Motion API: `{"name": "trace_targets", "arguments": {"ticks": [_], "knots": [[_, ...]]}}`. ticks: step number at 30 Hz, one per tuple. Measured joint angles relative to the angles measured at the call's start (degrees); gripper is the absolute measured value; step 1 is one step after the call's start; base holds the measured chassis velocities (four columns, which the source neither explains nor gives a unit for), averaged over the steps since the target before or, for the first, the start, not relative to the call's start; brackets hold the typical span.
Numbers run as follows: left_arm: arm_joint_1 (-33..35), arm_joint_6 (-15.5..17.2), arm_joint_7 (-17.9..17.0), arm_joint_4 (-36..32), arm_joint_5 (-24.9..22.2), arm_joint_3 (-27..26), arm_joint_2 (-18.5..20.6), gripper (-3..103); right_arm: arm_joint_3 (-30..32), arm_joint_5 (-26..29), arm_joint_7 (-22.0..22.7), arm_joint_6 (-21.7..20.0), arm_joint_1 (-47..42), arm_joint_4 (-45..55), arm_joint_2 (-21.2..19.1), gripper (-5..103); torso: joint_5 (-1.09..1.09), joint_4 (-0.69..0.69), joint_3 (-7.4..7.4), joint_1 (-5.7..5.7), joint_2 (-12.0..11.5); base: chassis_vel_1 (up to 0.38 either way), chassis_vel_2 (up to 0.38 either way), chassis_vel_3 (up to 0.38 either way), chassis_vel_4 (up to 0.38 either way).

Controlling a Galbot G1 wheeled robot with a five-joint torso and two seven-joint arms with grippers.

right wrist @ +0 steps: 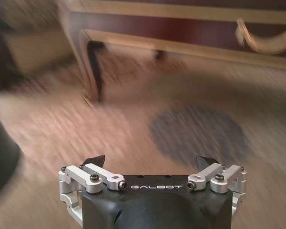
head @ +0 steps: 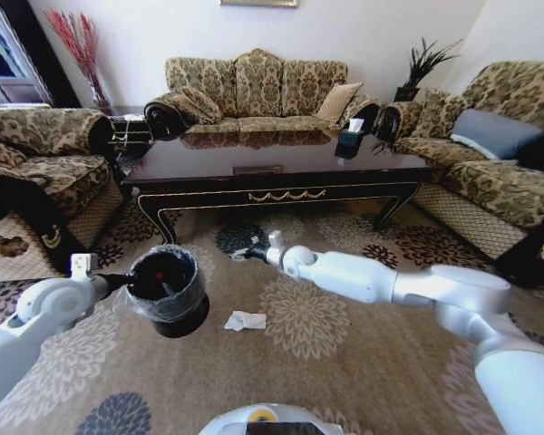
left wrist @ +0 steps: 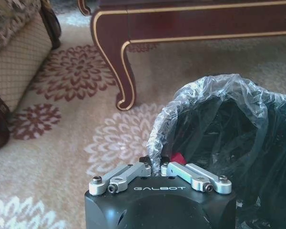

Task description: Move to the front of the table and pick up the trash from the floor, then place it into the trash bin.

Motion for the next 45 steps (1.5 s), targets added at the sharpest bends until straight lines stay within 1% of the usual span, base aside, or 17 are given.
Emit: {"name": "trace_targets", "arguments": {"ticks": [1,3,5,10,11,12,13,19,20,24,29,32,37,40,43,44,45], "knots": [[-0.7,0.0,0.0,0.3,-0.4,0.0,0.6,3,0.1,0.5,2.8,-2.3,-1.2,0.0,0.2,100,0.0,0.0,0.0,0.0,0.0,0.0,0.0,0.0,0.0],[-0.8,0.0,0.0,0.4,-0.5,-0.1,0.7,3,0.2,0.7,3.6,-3.1,-1.5,0.0,0.3,100,0.0,0.0,0.0,0.0,0.0,0.0,0.0,0.0,0.0],[-2.1,0.0,0.0,1.1,-1.2,-0.1,1.9,3,-0.2,2.3,7.2,-6.8,-3.4,-0.5,1.0,100,0.0,-0.03,0.0,0.0,0.0,0.0,0.0,0.0,0.0],[-3.0,0.0,0.0,1.6,-1.6,-0.1,3.0,3,-2.0,3.6,7.8,-7.5,-5.0,-1.1,1.8,100,0.0,-0.02,0.0,0.0,0.0,0.0,0.0,0.0,0.0],[-3.5,0.1,0.0,1.9,-1.9,-0.1,3.5,3,-3.7,3.5,5.3,-6.4,-5.9,-1.5,2.4,100,0.0,0.0,0.0,0.0,0.0,0.0,0.0,0.0,0.0],[-3.6,0.1,0.0,1.9,-1.9,-0.1,3.6,3,-4.1,3.3,4.4,-5.8,-6.0,-1.6,2.6,100,0.0,0.0,0.0,0.0,0.0,0.0,0.0,0.0,0.0],[-4.0,0.1,0.0,2.1,-2.0,-0.1,3.8,3,-5.6,2.3,1.4,-3.8,-6.3,-2.2,3.1,100,0.0,-0.01,-0.01,0.0,0.0,0.0,0.0,0.0,0.0],[-4.5,0.1,0.0,2.2,-2.0,0.2,3.7,3,-9.0,0.5,-2.5,-1.1,-6.6,-3.5,4.7,100,-0.01,-0.02,0.0,0.0,0.0,0.0,0.0,0.0,0.0],[-4.6,0.1,0.0,2.0,-2.0,0.4,3.2,3,-10.5,0.0,-3.2,-0.2,-6.8,-4.2,6.0,100,-0.01,-0.02,0.0,0.0,0.0,0.0,0.0,0.0,0.0],[-4.2,0.1,0.0,1.0,-1.8,0.6,2.0,3,-13.3,-1.8,-2.4,0.0,-7.5,-6.2,8.8,100,-0.01,0.0,0.0,0.0,0.0,0.0,0.0,0.0,0.0],[-3.7,0.2,0.0,0.2,-1.6,0.6,1.3,3,-15.4,-2.8,0.9,-0.8,-8.5,-8.4,10.0,100,-0.01,-0.02,0.0,0.0,0.0,0.0,0.0,0.0,0.0],[-3.7,0.2,0.0,0.0,-1.6,0.6,1.3,3,-15.6,-3.5,1.5,-0.8,-9.0,-9.6,10.4,100,-0.01,-0.03,0.0,0.0,0.0,0.0,0.0,0.0,0.0],[-3.7,0.2,0.0,0.0,-1.6,0.6,1.3,3,-15.8,-5.7,2.2,1.0,-10.0,-13.7,11.4,102,-0.01,-0.02,0.0,0.0,0.0,0.0,0.0,0.0,0.0],[-3.7,0.2,0.0,-0.1,-1.5,1.0,1.3,3,-15.2,-5.3,1.9,1.4,-10.7,-15.5,12.0,88,0.0,-0.02,0.0,0.0,0.0,0.0,0.0,0.0,0.0],[-3.7,0.2,0.1,-0.1,-1.5,1.1,1.3,3,-15.0,-5.2,1.5,1.4,-11.0,-16.0,12.2,82,0.0,-0.02,-0.01,0.0,0.0,0.0,0.0,0.0,0.0],[-3.7,0.2,0.1,-0.1,-1.5,1.1,1.4,3,-14.9,-5.3,1.2,1.4,-11.3,-16.6,12.5,71,0.0,-0.02,0.0,0.0,0.0,0.0,0.0,0.0,0.0],[-3.7,0.2,0.1,-0.1,-1.4,1.2,1.4,3,-14.8,-5.3,1.2,1.4,-11.5,-16.9,12.7,71,0.0,-0.02,0.0,0.0,0.0,0.0,0.0,0.0,0.0]]}}
